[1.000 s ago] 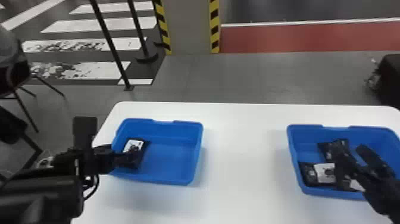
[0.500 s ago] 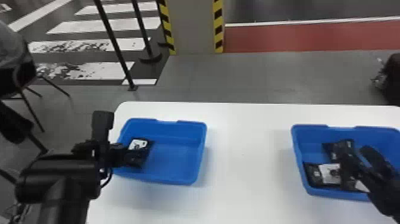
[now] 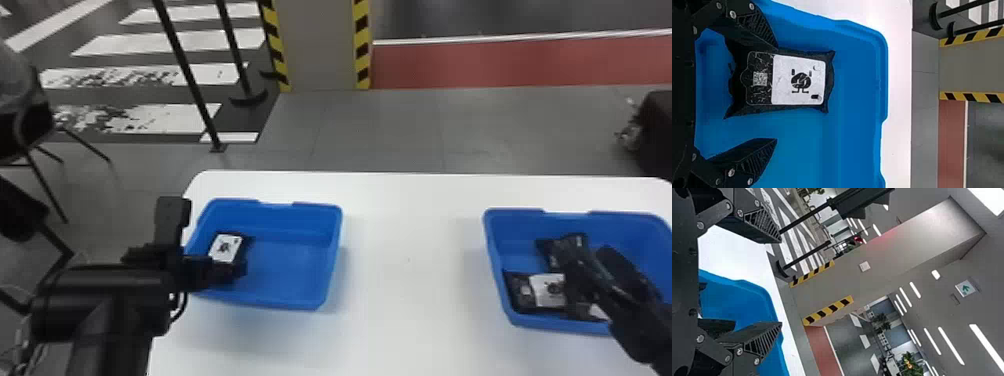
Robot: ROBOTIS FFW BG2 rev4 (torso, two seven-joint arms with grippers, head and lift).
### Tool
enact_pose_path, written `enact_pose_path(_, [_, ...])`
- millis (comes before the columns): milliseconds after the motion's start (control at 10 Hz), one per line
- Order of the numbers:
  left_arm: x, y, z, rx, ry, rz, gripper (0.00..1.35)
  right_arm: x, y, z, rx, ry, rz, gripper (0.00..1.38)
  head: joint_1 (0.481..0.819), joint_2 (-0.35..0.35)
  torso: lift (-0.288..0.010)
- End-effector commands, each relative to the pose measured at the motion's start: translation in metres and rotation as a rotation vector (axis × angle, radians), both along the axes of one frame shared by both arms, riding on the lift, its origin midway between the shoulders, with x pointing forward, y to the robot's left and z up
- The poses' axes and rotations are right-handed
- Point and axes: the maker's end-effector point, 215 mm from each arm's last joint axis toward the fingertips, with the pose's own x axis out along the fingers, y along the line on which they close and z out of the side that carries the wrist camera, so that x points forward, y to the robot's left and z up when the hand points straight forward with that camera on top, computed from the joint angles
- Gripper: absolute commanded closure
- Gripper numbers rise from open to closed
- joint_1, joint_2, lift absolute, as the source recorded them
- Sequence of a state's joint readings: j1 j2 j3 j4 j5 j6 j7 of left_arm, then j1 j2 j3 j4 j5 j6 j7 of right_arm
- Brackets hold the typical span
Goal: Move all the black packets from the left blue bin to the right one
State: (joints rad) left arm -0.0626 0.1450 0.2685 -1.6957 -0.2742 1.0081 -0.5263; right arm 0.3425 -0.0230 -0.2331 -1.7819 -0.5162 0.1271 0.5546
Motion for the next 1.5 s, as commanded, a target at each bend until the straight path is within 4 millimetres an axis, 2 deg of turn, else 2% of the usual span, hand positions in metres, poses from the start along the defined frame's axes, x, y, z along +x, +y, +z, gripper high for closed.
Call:
enact_pose_path(0, [-0.002, 0.002, -0.009, -0.001, 0.024, 0.003, 0.21, 0.0, 0.001, -0.001, 0.002, 0.004, 0.003, 0.31, 0.695, 0.163, -0.11])
enact_pose_path(100, [-0.003, 0.003, -0.016, -0.005, 0.041, 0.004, 0.38, 0.0, 0.001, -0.003, 0.005, 0.008, 0.005, 0.31, 0.695, 0.165, -0.11])
enact_pose_path(200, [-0.004, 0.002, -0.022, -0.022, 0.055, 0.003, 0.77, -0.001, 0.001, -0.004, 0.008, 0.012, 0.005, 0.31, 0.695, 0.167, -0.11])
enact_pose_path(300, [-0.001, 0.004, -0.02, -0.011, 0.032, -0.009, 1.11, -0.002, 0.002, -0.005, 0.01, 0.013, 0.006, 0.31, 0.695, 0.168, -0.11])
enact_pose_path(400, [0.004, 0.002, -0.016, -0.002, -0.002, -0.031, 1.21, -0.003, 0.002, -0.006, 0.012, 0.014, 0.009, 0.31, 0.695, 0.169, -0.11])
enact_pose_path(600, [0.013, -0.005, -0.004, -0.017, -0.071, -0.092, 1.21, -0.004, 0.003, -0.007, 0.015, 0.017, 0.011, 0.31, 0.695, 0.165, -0.11])
enact_pose_path(700, [0.013, -0.019, 0.003, -0.054, -0.11, -0.132, 1.21, -0.004, 0.003, -0.005, 0.017, 0.013, 0.013, 0.31, 0.695, 0.159, -0.11])
enact_pose_path(900, [0.003, -0.047, 0.033, -0.082, -0.192, -0.202, 1.21, -0.003, 0.011, -0.003, 0.031, 0.01, 0.028, 0.31, 0.695, 0.141, -0.11])
enact_pose_path(1100, [-0.007, -0.094, 0.085, -0.105, -0.314, -0.322, 1.21, -0.001, 0.031, 0.007, 0.045, -0.006, 0.071, 0.31, 0.695, 0.121, -0.11])
enact_pose_path(1200, [-0.004, -0.123, 0.108, -0.115, -0.368, -0.397, 1.21, -0.001, 0.046, 0.015, 0.055, -0.013, 0.107, 0.31, 0.695, 0.107, -0.11])
enact_pose_path(1400, [0.004, -0.186, 0.133, -0.165, -0.435, -0.52, 1.21, 0.003, 0.08, 0.023, 0.079, -0.016, 0.192, 0.32, 0.695, 0.073, -0.11])
